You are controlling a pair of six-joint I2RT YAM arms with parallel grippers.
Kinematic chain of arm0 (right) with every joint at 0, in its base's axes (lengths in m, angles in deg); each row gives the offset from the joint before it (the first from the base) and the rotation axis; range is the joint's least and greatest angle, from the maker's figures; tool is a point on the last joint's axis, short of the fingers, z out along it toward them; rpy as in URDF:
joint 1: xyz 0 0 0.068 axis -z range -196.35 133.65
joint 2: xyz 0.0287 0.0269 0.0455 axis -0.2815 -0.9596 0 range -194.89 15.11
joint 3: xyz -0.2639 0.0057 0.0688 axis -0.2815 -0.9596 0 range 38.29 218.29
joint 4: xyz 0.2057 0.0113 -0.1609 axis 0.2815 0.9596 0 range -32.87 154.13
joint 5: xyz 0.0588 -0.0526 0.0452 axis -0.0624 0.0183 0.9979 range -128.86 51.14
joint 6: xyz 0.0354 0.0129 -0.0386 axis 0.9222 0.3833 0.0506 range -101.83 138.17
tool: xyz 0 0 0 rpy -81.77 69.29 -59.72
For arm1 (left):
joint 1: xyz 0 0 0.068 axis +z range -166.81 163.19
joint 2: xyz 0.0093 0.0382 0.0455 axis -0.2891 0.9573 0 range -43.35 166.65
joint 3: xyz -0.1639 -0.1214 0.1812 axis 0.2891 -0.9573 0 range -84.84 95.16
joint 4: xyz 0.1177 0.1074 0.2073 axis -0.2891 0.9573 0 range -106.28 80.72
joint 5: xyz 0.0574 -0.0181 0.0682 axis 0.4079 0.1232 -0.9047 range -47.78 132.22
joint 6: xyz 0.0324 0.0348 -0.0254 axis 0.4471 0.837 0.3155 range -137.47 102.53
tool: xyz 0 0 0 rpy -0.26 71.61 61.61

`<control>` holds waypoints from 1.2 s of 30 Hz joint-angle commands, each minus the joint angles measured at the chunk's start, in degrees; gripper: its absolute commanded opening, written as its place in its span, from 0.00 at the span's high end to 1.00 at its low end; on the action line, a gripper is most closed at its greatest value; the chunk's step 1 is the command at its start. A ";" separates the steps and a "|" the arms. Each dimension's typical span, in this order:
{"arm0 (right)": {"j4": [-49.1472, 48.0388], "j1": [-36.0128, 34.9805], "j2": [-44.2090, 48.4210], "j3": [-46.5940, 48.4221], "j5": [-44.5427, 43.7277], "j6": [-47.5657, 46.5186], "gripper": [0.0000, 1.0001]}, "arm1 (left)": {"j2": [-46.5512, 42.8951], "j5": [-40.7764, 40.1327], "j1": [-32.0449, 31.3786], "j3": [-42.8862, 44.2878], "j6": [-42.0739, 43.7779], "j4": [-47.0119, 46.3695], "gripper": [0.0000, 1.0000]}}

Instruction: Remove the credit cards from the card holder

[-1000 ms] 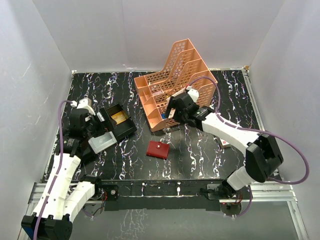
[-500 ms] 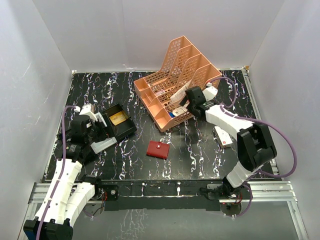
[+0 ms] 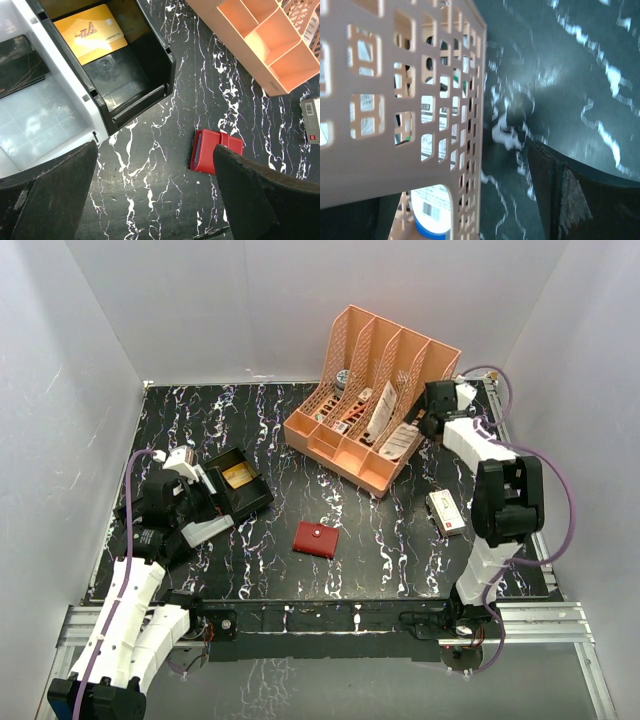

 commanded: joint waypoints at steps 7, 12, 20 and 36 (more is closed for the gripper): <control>5.69 12.88 -7.65 17.63 4.52 -7.64 0.02 | -0.14 4.35 0.34 -0.33 0.83 -0.93 0.01; 6.05 13.18 -1.74 15.33 17.63 -10.87 0.03 | -0.49 4.26 0.32 -0.32 0.87 -0.62 0.01; 1.99 7.00 13.14 -2.71 32.41 -11.32 0.06 | 0.07 3.97 0.30 0.90 1.26 -0.37 0.01; 8.80 -9.43 3.63 -0.40 6.31 -7.94 0.14 | 3.56 -2.26 0.30 2.58 1.42 2.74 0.01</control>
